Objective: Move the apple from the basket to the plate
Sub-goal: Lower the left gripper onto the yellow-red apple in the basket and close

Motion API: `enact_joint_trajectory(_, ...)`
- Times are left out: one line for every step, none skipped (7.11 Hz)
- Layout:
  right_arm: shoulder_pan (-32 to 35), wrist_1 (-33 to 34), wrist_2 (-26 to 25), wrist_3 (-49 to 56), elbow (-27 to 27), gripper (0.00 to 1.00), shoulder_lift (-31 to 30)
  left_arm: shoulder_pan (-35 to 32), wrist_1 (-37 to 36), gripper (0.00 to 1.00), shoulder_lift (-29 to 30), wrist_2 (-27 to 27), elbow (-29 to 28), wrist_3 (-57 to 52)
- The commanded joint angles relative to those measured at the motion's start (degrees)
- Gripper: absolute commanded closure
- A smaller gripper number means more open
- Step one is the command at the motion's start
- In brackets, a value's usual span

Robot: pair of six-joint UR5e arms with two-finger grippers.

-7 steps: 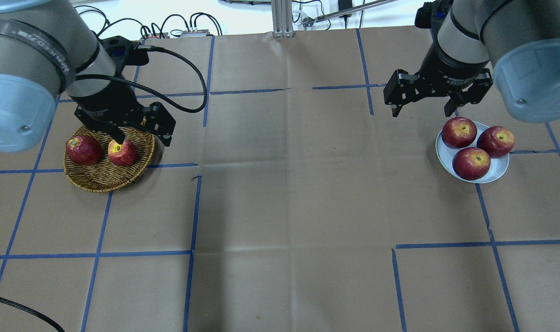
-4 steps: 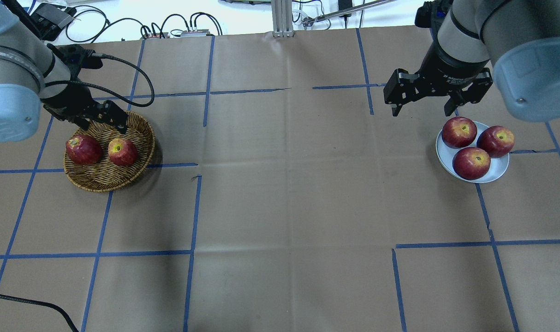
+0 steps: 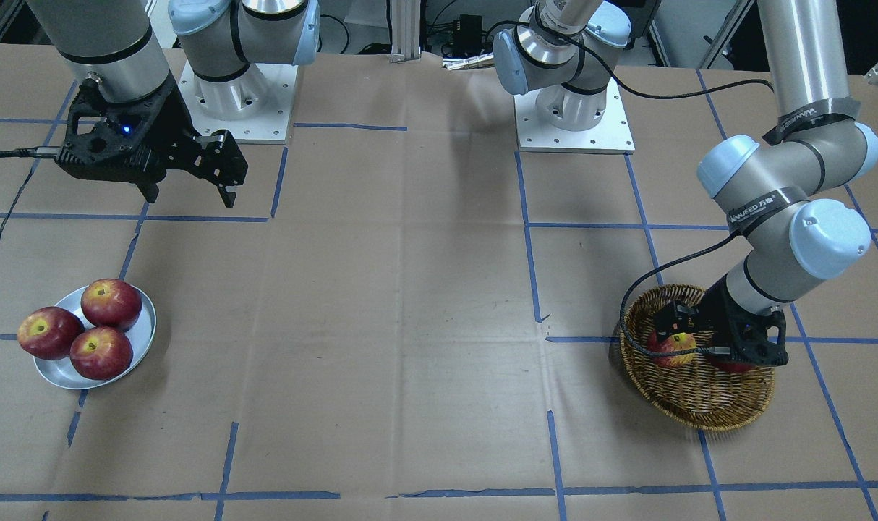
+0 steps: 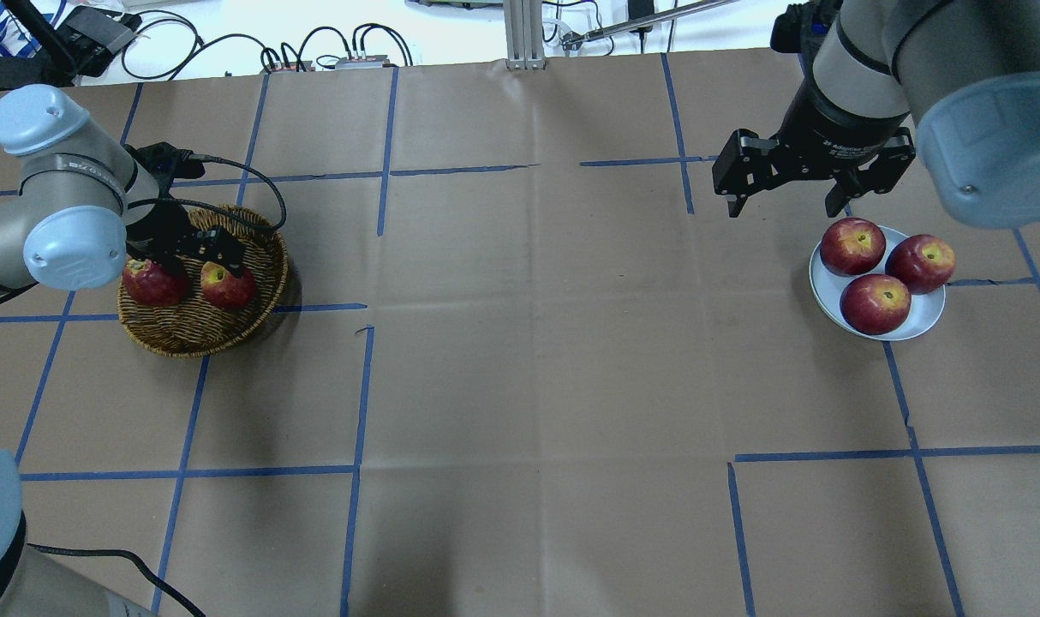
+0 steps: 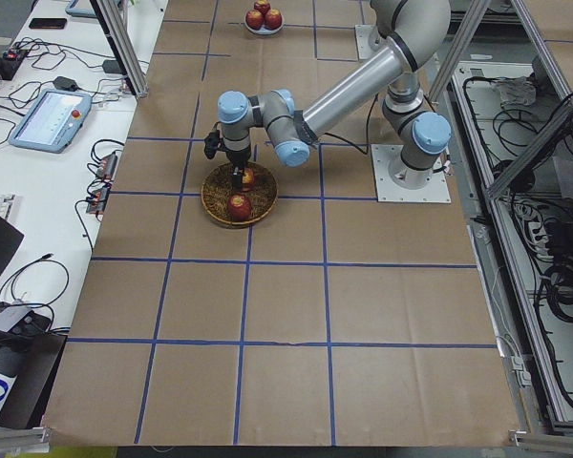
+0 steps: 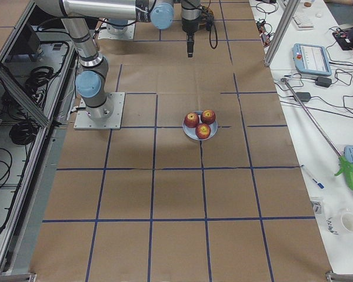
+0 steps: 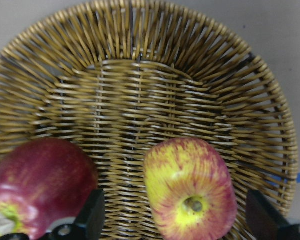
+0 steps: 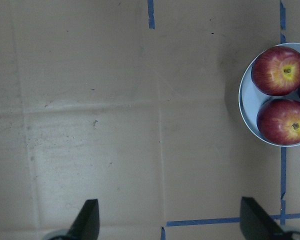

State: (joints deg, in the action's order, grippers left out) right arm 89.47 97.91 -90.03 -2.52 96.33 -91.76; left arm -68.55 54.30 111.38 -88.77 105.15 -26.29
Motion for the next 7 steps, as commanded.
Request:
enact_joint_trajectory(0.0, 0.0, 0.0, 0.1, 0.0, 0.0, 0.0, -0.1, -1.2, 0.02, 0.8, 0.1, 2.0, 3.0)
enact_joint_trajectory(0.0, 0.0, -0.1, 0.0, 0.1, 0.0, 0.0, -0.2, -1.2, 0.13, 1.0, 0.0, 2.0, 3.3)
enact_joint_trajectory(0.0, 0.0, -0.1, 0.1, 0.0, 0.0, 0.0, -0.2, -1.1, 0.32, 1.0, -0.1, 1.9, 3.4)
enact_joint_trajectory(0.0, 0.0, 0.0, 0.1, 0.0, 0.0, 0.0, -0.4, -1.2, 0.41, 0.9, 0.0, 1.8, 3.6)
enact_joint_trajectory(0.0, 0.0, 0.0, 0.0, 0.0, 0.0, 0.0, -1.0, -1.0, 0.44, -0.5, -0.2, 0.9, 3.8)
enact_joint_trajectory(0.0, 0.0, 0.0, 0.1, 0.0, 0.0, 0.0, -1.3, -0.5, 0.44, -2.2, -0.2, 0.8, 3.8)
enact_joint_trajectory(0.0, 0.0, 0.0, 0.1, 0.0, 0.0, 0.0, -2.6, -0.2, 0.44, -4.4, -0.2, 0.8, 4.7)
